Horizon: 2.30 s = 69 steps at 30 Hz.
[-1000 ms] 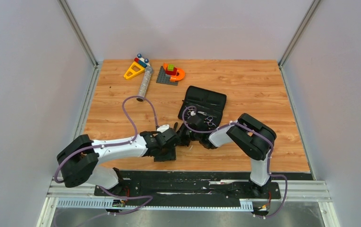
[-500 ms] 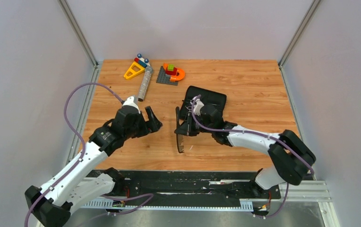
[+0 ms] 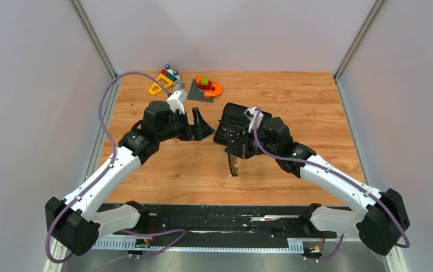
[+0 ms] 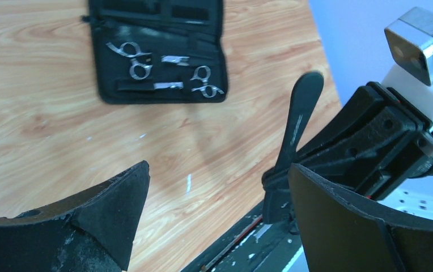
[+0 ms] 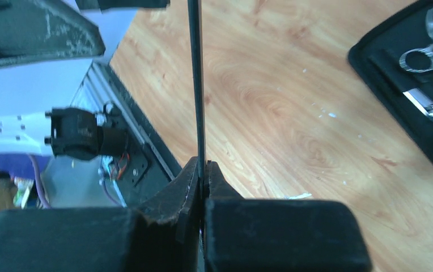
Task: Sort the hair-cutting tools
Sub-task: Pick up the comb at the center of the board.
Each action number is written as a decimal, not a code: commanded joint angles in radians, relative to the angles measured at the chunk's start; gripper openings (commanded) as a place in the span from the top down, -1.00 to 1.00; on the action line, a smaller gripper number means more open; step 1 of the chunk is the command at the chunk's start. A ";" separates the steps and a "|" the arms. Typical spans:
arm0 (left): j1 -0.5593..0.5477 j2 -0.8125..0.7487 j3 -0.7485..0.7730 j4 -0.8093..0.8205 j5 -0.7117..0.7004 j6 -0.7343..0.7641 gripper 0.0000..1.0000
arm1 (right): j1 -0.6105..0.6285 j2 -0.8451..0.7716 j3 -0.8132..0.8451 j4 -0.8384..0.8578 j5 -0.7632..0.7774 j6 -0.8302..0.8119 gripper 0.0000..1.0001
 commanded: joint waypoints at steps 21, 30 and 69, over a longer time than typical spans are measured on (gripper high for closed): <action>-0.162 0.063 -0.266 0.765 0.033 -0.529 -1.00 | -0.012 -0.204 -0.213 0.696 0.670 0.467 1.00; -0.210 0.075 -0.297 0.902 -0.055 -0.602 -0.80 | -0.017 -0.206 -0.215 0.756 0.672 0.428 1.00; -0.017 0.062 -0.372 0.788 0.022 -0.615 1.00 | -0.034 -0.132 -0.072 0.273 0.662 0.141 -0.79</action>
